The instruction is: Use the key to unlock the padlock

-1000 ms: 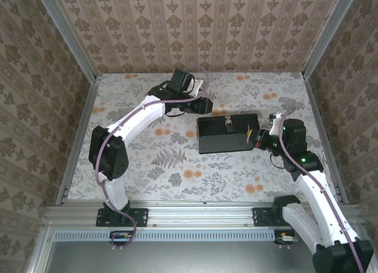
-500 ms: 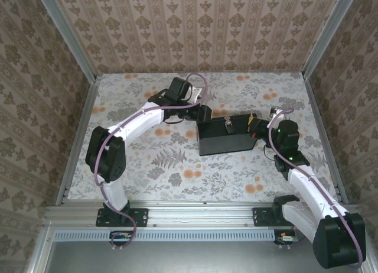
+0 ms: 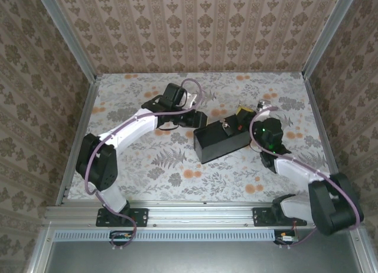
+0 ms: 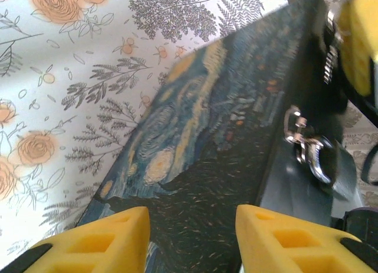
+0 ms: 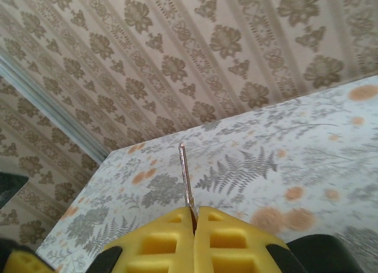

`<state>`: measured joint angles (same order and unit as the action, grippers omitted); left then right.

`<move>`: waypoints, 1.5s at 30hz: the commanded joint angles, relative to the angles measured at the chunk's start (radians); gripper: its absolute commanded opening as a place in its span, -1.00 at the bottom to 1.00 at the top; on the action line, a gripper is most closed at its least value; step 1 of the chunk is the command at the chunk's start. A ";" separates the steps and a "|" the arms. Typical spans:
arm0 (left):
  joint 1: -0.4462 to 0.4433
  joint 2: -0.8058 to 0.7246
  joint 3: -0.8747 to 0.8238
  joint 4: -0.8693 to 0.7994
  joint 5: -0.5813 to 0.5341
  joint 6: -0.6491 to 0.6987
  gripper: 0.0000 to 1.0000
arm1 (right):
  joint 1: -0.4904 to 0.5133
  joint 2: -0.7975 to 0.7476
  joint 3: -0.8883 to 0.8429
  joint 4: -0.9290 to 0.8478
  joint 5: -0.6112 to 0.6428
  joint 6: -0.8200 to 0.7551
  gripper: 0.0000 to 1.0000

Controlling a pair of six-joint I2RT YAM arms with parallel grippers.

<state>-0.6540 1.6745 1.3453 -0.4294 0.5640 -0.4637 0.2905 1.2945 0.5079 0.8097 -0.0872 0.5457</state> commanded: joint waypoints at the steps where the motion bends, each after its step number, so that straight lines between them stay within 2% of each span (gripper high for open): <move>1: -0.006 -0.077 -0.035 -0.047 0.009 -0.006 -0.10 | 0.041 0.127 0.084 0.047 -0.011 -0.010 -1.00; 6: -0.013 -0.120 -0.061 -0.059 0.019 -0.001 -0.10 | 0.044 0.270 0.215 0.106 -0.089 0.023 -1.00; 9: -0.013 -0.146 -0.037 -0.121 -0.055 0.073 -0.10 | 0.040 0.289 0.296 0.057 -0.169 0.015 -1.00; 13: -0.023 -0.161 0.037 -0.192 -0.180 0.335 -0.01 | -0.010 0.215 0.368 -0.126 -0.295 0.006 -1.00; 16: -0.047 -0.186 0.035 -0.107 -0.203 0.608 0.18 | -0.071 0.137 0.402 -0.313 -0.407 0.004 -1.00; 19: -0.056 -0.191 0.047 -0.030 -0.114 0.819 0.37 | -0.137 0.044 0.391 -0.467 -0.501 -0.001 -1.00; 21: -0.045 -0.135 0.125 -0.093 0.001 0.935 0.39 | -0.174 -0.002 0.378 -0.557 -0.549 0.005 -1.00; 23: -0.059 -0.065 0.198 -0.175 0.070 1.107 0.41 | -0.199 -0.046 0.362 -0.646 -0.583 0.019 -1.00; 25: -0.074 -0.020 0.221 -0.165 0.071 1.214 0.44 | -0.209 -0.087 0.342 -0.700 -0.614 0.038 -1.00; 29: -0.062 0.100 0.352 -0.253 0.198 1.366 0.47 | -0.217 -0.170 0.315 -0.838 -0.651 0.047 -1.00; 37: -0.068 0.282 0.556 -0.419 0.253 1.497 0.48 | -0.277 -0.287 0.269 -1.027 -0.717 0.054 -1.00; 45: -0.070 0.387 0.664 -0.549 0.280 1.524 0.48 | -0.287 -0.317 0.227 -1.081 -0.769 0.047 -1.00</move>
<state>-0.7204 2.0258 1.9602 -0.8753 0.7918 1.0084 0.0097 0.9936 0.7486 -0.2184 -0.7937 0.5838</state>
